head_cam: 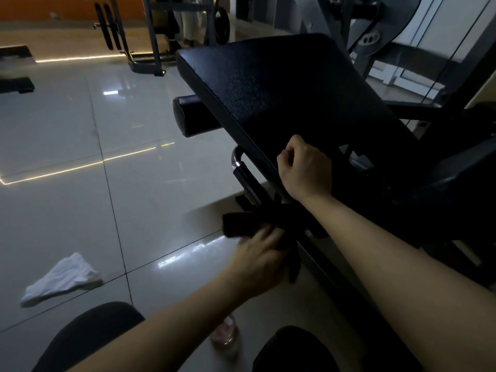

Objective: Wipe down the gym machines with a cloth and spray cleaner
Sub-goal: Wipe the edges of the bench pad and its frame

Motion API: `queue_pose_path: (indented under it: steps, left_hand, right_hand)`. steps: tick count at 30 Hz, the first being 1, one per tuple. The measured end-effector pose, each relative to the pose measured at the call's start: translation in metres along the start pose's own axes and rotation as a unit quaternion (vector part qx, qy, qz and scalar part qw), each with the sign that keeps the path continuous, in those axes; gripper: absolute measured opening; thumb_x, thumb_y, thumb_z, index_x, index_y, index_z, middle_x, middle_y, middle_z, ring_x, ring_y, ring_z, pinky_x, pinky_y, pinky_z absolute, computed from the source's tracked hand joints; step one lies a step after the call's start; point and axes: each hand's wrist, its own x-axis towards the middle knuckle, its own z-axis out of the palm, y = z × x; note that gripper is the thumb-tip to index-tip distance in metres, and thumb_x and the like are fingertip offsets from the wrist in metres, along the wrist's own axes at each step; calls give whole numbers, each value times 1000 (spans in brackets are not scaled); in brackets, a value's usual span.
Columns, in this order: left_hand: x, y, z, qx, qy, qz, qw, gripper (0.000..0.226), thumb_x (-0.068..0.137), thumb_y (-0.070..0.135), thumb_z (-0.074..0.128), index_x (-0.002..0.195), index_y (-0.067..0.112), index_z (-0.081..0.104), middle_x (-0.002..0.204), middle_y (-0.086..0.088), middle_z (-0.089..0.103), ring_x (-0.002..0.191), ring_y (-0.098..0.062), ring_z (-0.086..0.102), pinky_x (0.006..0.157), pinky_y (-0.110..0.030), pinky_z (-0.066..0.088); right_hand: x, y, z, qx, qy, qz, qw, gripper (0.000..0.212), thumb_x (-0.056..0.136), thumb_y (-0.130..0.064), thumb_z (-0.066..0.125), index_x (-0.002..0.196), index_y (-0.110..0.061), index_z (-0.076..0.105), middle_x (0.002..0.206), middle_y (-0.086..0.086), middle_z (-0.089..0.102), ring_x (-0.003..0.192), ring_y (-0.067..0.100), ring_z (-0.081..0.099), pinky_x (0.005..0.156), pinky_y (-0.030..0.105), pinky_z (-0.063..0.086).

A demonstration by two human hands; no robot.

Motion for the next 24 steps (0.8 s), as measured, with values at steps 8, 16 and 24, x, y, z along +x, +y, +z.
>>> queue_pose_path:
  steps: [8, 16, 24]
  left_hand:
    - [1, -2, -2, -153, 153, -54, 975, 19, 100, 21, 60, 92, 6, 70, 113, -21, 60, 93, -35, 54, 78, -45, 49]
    - [46, 16, 2, -126, 108, -318, 934, 96, 72, 48, 78, 151, 15, 34, 162, -15, 26, 149, -35, 26, 124, -54, 21]
    - [74, 41, 2, -508, 219, -570, 608, 45, 97, 26, 55, 140, 26, 42, 107, -3, 69, 95, -20, 68, 86, -51, 58]
  right_hand:
    - [1, 0, 1, -1, 7, -2, 1000, 15, 95, -30, 51, 83, -21, 45, 71, -7, 51, 61, 14, 50, 57, 27, 31]
    - [0, 1, 2, 14, 15, -9, 1000, 15, 94, -29, 51, 83, -20, 46, 70, -9, 47, 60, 12, 46, 53, 27, 27]
    - [-1, 1, -1, 17, 16, -2, 1000, 15, 94, -28, 53, 82, -20, 47, 68, -10, 49, 57, 10, 44, 49, 20, 23]
